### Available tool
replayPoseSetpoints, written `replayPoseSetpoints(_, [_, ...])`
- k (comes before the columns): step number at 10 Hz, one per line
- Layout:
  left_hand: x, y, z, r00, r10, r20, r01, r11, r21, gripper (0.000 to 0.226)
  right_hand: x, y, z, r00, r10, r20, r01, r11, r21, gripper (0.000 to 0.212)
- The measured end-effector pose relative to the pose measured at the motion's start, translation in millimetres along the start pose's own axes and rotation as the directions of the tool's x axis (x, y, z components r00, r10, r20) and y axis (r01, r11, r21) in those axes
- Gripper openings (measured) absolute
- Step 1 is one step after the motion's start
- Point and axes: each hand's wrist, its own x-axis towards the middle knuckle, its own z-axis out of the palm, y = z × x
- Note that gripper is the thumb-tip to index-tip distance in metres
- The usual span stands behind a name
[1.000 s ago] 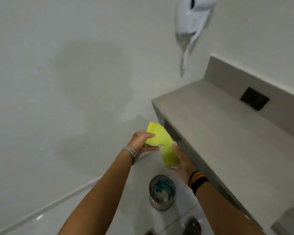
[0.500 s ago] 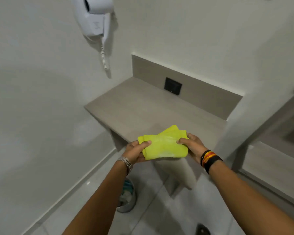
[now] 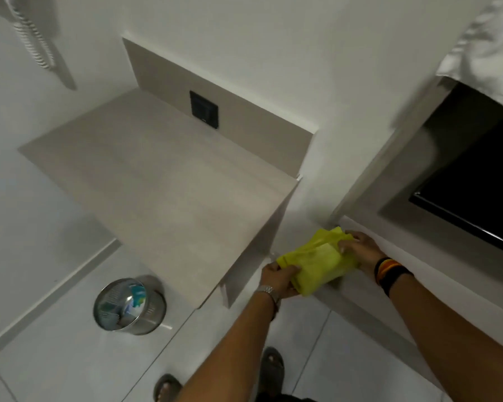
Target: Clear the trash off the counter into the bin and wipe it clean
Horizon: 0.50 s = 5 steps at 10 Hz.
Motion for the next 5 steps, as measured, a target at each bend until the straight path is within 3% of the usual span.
replayPoseSetpoints(1, [4.9, -10.4, 33.2, 0.998, -0.037, 0.052, 0.038, 0.999, -0.009, 0.011, 25.4, 13.5, -26.6, 0.995, 0.023, -0.100, -0.011, 0.992, 0.124, 0.079])
replayPoseSetpoints(2, [14.0, -13.0, 61.3, 0.999, 0.042, 0.030, -0.046, 0.985, 0.169, 0.015, 48.5, 12.8, -42.5, 0.949, 0.045, -0.312, 0.014, 0.983, 0.184, 0.057])
replayPoseSetpoints(3, [8.3, -4.9, 59.8, 0.981, 0.183, -0.065, -0.149, 0.924, 0.353, 0.032, 62.0, 9.8, -38.5, 0.932, -0.009, -0.363, 0.058, 0.990, 0.126, 0.046])
replayPoseSetpoints(4, [-10.7, 41.9, 24.7, 0.851, 0.497, -0.171, -0.334, 0.763, 0.554, 0.047, 43.1, 19.6, -3.2, 0.887, -0.132, -0.442, 0.142, 0.990, -0.010, 0.072])
replayPoseSetpoints(5, [-31.7, 90.8, -9.1, 0.679, 0.713, -0.172, -0.426, 0.575, 0.699, 0.054, -8.3, 39.0, 29.9, 0.912, -0.278, -0.302, 0.264, 0.960, -0.087, 0.082])
